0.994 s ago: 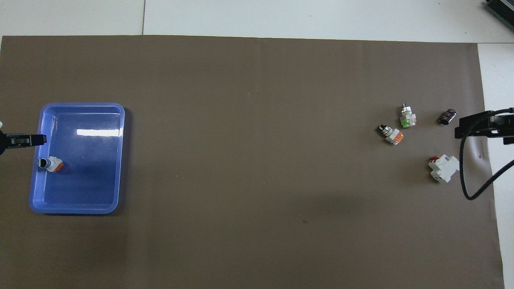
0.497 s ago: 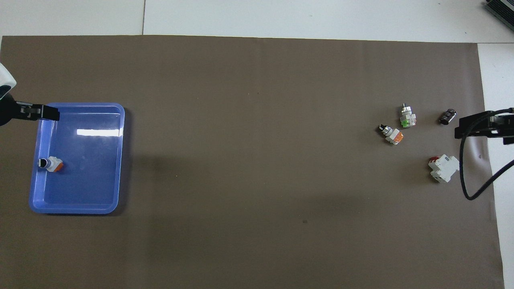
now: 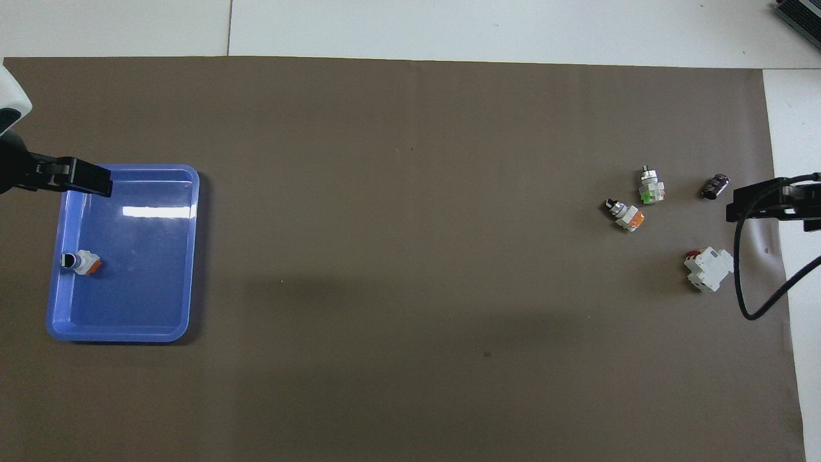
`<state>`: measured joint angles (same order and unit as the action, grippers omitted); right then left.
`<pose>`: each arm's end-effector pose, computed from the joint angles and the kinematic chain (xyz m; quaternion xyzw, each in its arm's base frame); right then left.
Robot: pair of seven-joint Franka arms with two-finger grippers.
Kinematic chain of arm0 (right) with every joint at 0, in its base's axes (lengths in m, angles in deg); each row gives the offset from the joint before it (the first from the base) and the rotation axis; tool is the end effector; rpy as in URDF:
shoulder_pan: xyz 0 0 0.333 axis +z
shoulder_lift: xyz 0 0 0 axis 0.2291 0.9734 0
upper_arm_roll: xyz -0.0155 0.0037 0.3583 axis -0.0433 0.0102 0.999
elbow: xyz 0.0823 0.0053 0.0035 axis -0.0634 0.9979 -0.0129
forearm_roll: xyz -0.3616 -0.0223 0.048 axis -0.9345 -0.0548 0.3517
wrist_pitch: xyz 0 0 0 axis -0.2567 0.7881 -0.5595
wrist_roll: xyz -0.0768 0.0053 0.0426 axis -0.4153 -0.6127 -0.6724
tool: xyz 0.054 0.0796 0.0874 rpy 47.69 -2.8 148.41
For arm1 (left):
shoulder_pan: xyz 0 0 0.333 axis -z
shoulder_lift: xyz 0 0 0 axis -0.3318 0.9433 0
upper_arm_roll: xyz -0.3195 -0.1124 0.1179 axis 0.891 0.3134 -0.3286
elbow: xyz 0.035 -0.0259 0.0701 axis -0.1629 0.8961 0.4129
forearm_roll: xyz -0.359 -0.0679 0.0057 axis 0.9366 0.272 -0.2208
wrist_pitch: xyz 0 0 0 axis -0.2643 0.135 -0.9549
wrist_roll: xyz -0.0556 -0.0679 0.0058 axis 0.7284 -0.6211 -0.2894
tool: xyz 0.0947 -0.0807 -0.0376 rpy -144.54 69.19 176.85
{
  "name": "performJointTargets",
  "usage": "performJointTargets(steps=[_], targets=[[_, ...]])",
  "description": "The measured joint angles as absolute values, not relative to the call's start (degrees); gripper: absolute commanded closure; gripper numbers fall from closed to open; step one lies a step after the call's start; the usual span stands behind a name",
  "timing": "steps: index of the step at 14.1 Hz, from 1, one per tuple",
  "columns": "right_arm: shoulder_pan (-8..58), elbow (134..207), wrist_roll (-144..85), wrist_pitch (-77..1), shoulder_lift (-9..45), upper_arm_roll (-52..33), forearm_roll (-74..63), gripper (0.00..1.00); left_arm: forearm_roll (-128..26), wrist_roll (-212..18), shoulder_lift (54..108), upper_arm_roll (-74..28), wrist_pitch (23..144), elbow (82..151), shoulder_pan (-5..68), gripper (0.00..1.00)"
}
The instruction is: Turn and place switch with both arms
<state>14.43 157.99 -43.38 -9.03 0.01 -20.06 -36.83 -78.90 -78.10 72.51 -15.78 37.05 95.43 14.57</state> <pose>0.5076 -0.0202 0.6567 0.9974 -0.0720 -0.0009 0.0067 0.5392 -0.0438 0.6446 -0.9968 0.0764 -0.0162 0.0164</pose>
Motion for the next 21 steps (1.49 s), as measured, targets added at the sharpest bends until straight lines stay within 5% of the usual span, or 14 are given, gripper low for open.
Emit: performJointTargets(steps=[7, 21], targets=[[14.4, 158.1, -43.4, -9.0, 0.0, -20.1, -36.8, 0.0, -78.7, -84.5, 72.1, -14.8, 30.0, 90.1, 18.4, 0.0], [14.4, 158.3, -43.4, -9.0, -0.1, -20.2, -36.8, 0.0, -74.5, -85.3, 71.3, -16.8, 30.3, 90.0, 14.7, 0.0]])
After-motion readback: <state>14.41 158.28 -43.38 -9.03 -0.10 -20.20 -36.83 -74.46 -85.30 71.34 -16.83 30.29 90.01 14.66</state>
